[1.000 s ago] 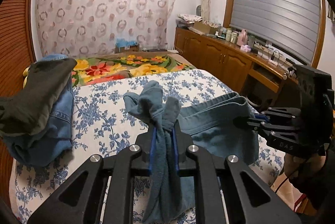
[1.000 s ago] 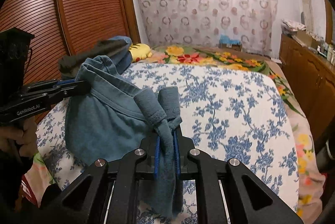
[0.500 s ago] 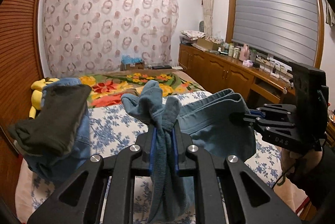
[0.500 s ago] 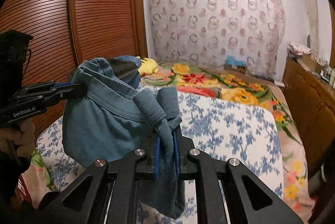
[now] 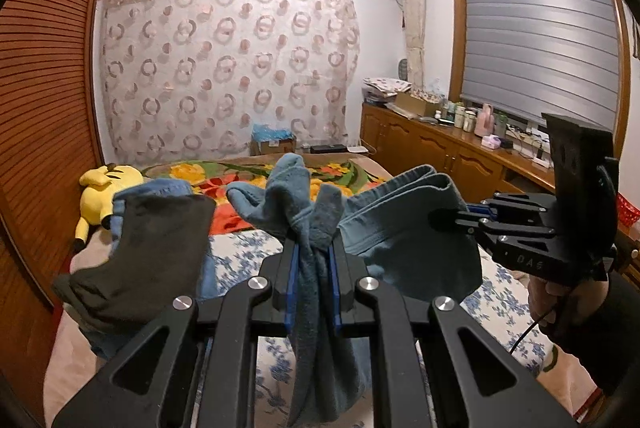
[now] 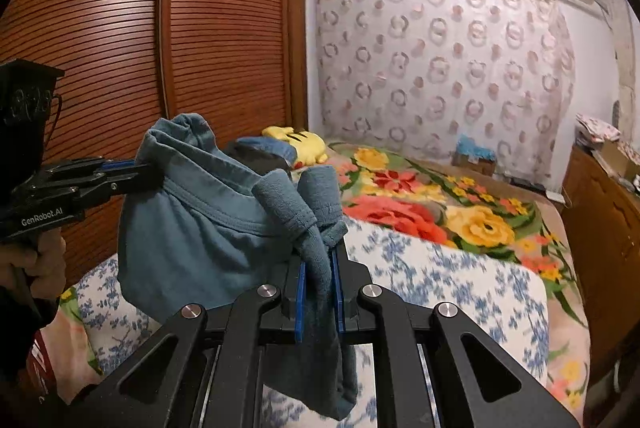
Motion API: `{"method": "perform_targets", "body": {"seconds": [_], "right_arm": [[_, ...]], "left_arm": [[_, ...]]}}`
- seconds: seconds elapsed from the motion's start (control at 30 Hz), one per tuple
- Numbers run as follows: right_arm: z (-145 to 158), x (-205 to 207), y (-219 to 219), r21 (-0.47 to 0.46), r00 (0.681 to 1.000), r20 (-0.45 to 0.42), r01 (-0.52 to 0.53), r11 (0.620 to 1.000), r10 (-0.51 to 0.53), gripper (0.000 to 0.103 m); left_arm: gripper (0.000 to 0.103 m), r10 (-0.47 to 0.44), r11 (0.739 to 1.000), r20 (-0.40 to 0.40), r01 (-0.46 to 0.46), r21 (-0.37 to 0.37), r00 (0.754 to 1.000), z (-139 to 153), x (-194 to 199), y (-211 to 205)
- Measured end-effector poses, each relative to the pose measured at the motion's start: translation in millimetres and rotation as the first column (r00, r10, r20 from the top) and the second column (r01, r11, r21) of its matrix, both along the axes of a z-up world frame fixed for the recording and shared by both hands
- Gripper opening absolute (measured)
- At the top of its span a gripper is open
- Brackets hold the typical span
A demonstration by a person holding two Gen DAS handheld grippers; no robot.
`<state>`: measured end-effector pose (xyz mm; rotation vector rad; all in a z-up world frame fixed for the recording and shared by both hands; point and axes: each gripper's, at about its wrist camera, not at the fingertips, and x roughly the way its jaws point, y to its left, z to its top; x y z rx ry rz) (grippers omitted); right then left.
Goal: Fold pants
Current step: 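Lift the folded shorts and carry them onto the clothes stack with both tools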
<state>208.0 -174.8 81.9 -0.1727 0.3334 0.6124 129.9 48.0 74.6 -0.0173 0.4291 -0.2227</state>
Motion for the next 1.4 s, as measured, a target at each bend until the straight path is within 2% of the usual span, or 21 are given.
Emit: {"method": "perform_targets", "body": {"seconds": [0.5, 0.63, 0.8, 1.07, 1.4], "right_arm": [[36, 83, 30, -0.032, 0.99, 0.092, -0.106, 0.994, 0.109, 0.011], [38, 106, 51, -0.052, 0.983, 0.121, -0.131, 0.99, 0.137, 0.011], [32, 134, 77, -0.081, 0.976, 0.134, -0.164, 0.983, 0.174, 0.011], [19, 183, 121, -0.132, 0.962, 0.115, -0.231, 0.964, 0.247, 0.011], [11, 215, 151, -0.171, 0.948, 0.065, -0.297, 0.939, 0.312, 0.011]], "left_arm": [[0.014, 0.141, 0.99, 0.044, -0.142, 0.022, 0.989, 30, 32, 62], [0.014, 0.187, 0.982, 0.049, -0.187, -0.015, 0.981, 30, 38, 86], [0.014, 0.246, 0.969, 0.053, -0.244, -0.043, 0.968, 23, 40, 115], [0.014, 0.328, 0.942, 0.026, -0.324, -0.09, 0.944, -1, 31, 137], [0.014, 0.376, 0.925, -0.001, -0.375, -0.061, 0.927, -27, 23, 143]]}}
